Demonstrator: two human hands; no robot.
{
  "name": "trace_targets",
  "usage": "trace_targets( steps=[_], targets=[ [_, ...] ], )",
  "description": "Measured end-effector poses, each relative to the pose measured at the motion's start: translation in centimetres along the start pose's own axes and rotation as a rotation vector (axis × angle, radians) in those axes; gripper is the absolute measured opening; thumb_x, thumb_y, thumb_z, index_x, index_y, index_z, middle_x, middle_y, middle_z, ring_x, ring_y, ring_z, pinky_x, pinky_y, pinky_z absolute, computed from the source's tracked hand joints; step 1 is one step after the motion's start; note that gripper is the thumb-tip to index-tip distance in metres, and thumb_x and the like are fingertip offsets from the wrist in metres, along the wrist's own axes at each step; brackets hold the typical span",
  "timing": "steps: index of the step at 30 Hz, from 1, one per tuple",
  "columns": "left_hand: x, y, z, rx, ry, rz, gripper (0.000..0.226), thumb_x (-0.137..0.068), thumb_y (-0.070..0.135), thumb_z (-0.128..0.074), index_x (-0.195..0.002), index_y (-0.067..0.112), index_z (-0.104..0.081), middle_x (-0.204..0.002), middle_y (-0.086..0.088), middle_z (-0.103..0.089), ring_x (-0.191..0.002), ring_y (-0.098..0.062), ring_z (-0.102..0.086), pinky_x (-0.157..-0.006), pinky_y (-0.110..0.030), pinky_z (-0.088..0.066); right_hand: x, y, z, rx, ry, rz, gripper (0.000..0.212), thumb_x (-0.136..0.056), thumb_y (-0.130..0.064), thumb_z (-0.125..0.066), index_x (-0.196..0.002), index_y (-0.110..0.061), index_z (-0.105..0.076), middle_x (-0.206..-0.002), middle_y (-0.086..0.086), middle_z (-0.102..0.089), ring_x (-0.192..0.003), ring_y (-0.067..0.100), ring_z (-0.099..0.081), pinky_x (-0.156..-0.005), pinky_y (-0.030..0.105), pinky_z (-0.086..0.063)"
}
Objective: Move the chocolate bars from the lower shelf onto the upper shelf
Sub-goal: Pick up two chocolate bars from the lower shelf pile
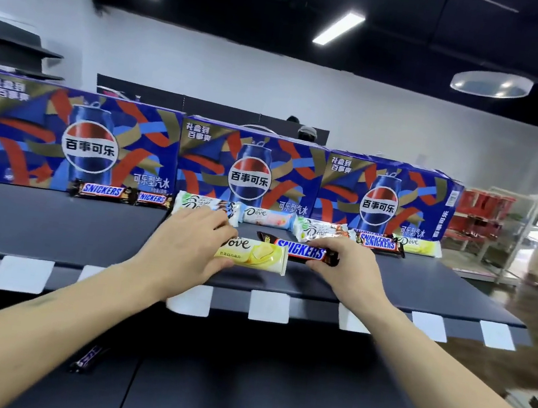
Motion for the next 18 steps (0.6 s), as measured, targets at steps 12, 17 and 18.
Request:
trace_targets(
  steps=[12,17,18],
  targets=[
    [-9.9,9.1,-5.9,-0.053,-0.032,-0.014,0.041,-0.077,0.049,-0.071,-0.105,0.019,-0.067,-0.097,0.002,-0.062,-0.086,-0.023,-0.057,-0.070,-0.037,-0.049,-4.2,14.6,3.2,-0.022,-0.050,-0.025,0.034,-0.077,-0.031,-0.081,-0.110,-0.032,-0.072,-0.113,-0.010,-0.068,-0.104,0.013,-0.059,-0.089,0.031,-0.048],
    [-13.6,13.9,-7.6,-0.069,-0.029,-0.010,0.040,-0.074,0.048,-0.075,-0.100,0.019,-0.068,-0.089,0.001,-0.060,-0.080,-0.024,-0.056,-0.067,-0.037,-0.048,-5.3,19.5,4.6,-0.042,-0.068,0.025,0.035,-0.075,-0.030,-0.083,-0.108,-0.026,-0.074,-0.109,-0.007,-0.069,-0.097,0.010,-0.060,-0.084,0.024,-0.044],
    [-14.2,14.7,-7.9,-0.070,-0.028,-0.011,0.039,-0.074,0.048,-0.075,-0.100,0.019,-0.068,-0.088,0.001,-0.060,-0.079,-0.024,-0.056,-0.067,-0.037,-0.048,-5.5,20.4,4.8,-0.045,-0.072,0.036,0.035,-0.074,-0.031,-0.083,-0.108,-0.026,-0.074,-0.107,-0.007,-0.069,-0.094,0.008,-0.059,-0.081,0.021,-0.042]
  ],
)
Point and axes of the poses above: each hand's wrist, its own x-axis away from the middle knuckle, its own z-axis out of the back of the hand, y = z × x, the point moved 8 cm from there along -x, towards the middle knuckle
